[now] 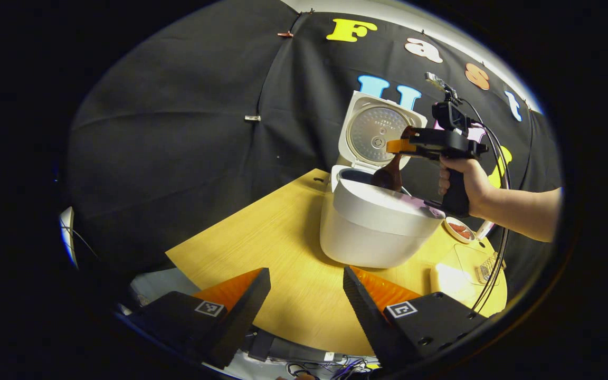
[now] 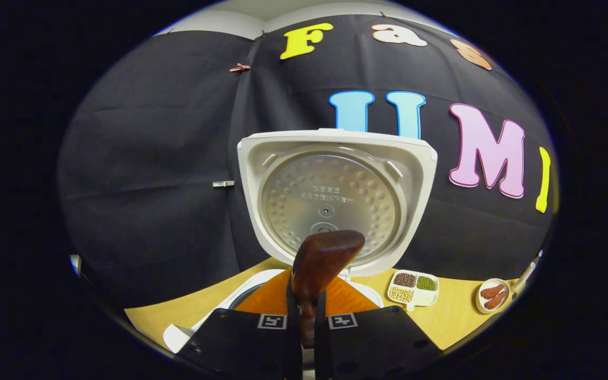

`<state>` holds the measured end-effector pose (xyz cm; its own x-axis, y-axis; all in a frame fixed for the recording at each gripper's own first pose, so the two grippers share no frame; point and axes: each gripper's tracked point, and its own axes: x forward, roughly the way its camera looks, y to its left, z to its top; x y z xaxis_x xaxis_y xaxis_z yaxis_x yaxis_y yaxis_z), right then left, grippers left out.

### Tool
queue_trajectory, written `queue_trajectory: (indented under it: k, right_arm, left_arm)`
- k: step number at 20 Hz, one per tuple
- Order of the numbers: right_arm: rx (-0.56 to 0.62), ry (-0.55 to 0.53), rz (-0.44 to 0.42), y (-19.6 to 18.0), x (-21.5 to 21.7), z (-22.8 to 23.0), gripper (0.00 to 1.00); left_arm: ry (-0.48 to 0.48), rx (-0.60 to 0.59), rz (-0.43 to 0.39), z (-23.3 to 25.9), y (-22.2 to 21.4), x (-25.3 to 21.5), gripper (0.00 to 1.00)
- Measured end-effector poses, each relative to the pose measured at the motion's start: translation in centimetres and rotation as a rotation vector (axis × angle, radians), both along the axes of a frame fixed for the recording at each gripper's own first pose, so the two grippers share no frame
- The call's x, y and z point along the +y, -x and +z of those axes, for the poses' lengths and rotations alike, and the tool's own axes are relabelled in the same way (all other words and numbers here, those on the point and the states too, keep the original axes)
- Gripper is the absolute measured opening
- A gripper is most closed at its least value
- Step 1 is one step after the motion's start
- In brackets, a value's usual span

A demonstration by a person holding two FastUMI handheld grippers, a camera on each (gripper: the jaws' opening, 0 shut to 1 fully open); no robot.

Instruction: Close the left gripper, press the button to open the rice cooker; take a wooden spoon from the chopstick holder with the right hand, scoop a spoonful of rice and pour it into the rice cooker, then put the wooden spoon back into the chopstick holder.

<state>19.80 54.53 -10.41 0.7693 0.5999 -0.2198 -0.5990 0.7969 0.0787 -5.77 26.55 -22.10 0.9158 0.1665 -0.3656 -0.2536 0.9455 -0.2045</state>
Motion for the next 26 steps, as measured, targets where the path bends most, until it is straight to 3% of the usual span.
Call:
queue_trajectory:
  k: [1,8,12,19,26]
  right_arm:
    - [-0.008,-0.004,-0.009,-0.2,-0.6,0.6,0.13]
    - [-0.02,-0.081,-0.086,-0.8,-5.9,5.8,0.13]
    - [-0.027,-0.098,-0.16,-0.8,-11.0,8.5,0.13]
    - [-0.028,-0.118,-0.337,0.5,-23.4,11.5,0.13]
    - [-0.004,-0.167,-0.523,1.7,-38.1,11.9,0.13]
  left_arm:
    - [0.0,-0.001,-0.007,0.1,-0.1,-0.3,0.95]
    - [0.006,-0.042,-0.094,2.7,-1.8,-3.4,0.95]
    - [-0.03,-0.1,-0.176,5.2,-3.1,-6.2,0.95]
    - [-0.045,-0.152,-0.292,6.9,-3.6,-11.3,0.95]
    - [-0.058,-0.179,-0.322,9.3,-4.7,-14.9,0.95]
